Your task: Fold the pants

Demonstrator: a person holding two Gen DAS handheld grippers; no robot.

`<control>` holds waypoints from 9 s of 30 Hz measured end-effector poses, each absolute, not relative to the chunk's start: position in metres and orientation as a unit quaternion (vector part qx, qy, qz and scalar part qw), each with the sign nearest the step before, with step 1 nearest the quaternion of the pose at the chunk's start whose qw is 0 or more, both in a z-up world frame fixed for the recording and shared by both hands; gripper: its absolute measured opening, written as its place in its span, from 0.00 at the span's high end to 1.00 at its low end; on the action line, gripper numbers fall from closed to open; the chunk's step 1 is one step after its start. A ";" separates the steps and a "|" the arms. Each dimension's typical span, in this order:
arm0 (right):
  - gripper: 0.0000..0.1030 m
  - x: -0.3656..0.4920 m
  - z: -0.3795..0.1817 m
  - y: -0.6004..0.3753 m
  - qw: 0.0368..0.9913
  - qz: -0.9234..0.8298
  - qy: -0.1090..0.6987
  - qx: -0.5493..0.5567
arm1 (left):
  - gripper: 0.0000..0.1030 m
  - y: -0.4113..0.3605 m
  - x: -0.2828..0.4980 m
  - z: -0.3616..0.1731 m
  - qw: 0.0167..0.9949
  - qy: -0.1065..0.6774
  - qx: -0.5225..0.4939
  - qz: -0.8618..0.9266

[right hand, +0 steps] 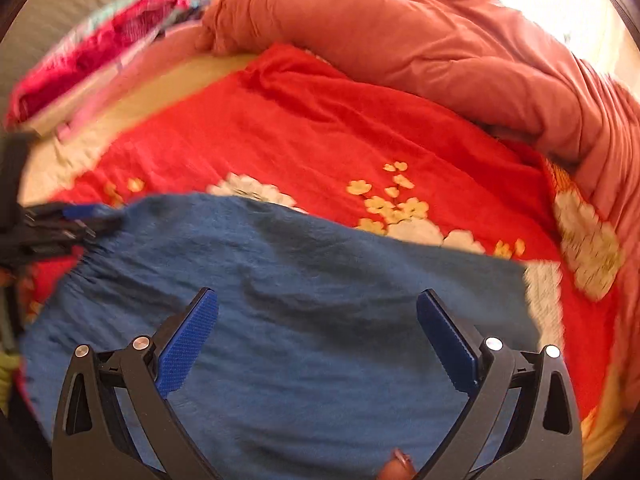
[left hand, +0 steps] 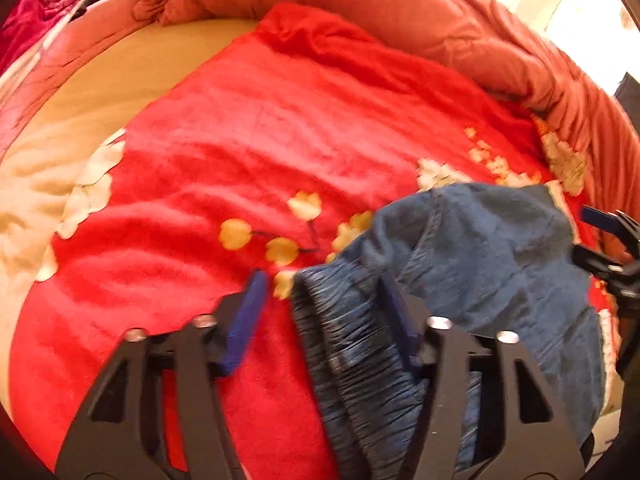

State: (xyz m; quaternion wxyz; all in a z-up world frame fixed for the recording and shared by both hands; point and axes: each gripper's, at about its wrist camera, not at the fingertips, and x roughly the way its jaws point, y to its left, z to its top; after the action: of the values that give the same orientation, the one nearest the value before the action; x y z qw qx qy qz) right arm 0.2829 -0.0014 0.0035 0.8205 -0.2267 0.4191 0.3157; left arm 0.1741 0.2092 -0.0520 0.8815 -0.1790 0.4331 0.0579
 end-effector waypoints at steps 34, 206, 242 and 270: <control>0.83 0.307 -0.039 0.090 0.699 0.483 0.395 -0.350 | 0.71 0.181 0.133 0.002 0.944 0.313 -0.086 0.054; 0.92 0.122 0.016 -0.346 0.884 0.133 0.400 0.201 | 0.89 -0.097 0.077 -0.034 0.874 0.435 0.002 -0.219; 0.77 0.051 -0.041 -0.387 0.849 0.094 0.488 0.178 | 0.96 -0.124 0.043 -0.047 0.850 0.451 0.094 -0.256; 0.35 0.086 -0.037 -0.224 0.852 0.215 0.476 -0.029 | 0.36 0.144 0.025 -0.009 0.893 0.419 -0.139 0.090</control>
State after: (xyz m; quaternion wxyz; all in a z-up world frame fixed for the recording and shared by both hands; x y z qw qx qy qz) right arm 0.0865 -0.2243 -0.0365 0.8525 -0.0293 0.4757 0.2147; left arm 0.0252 0.1437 -0.0092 0.8929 -0.1385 0.4188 0.0897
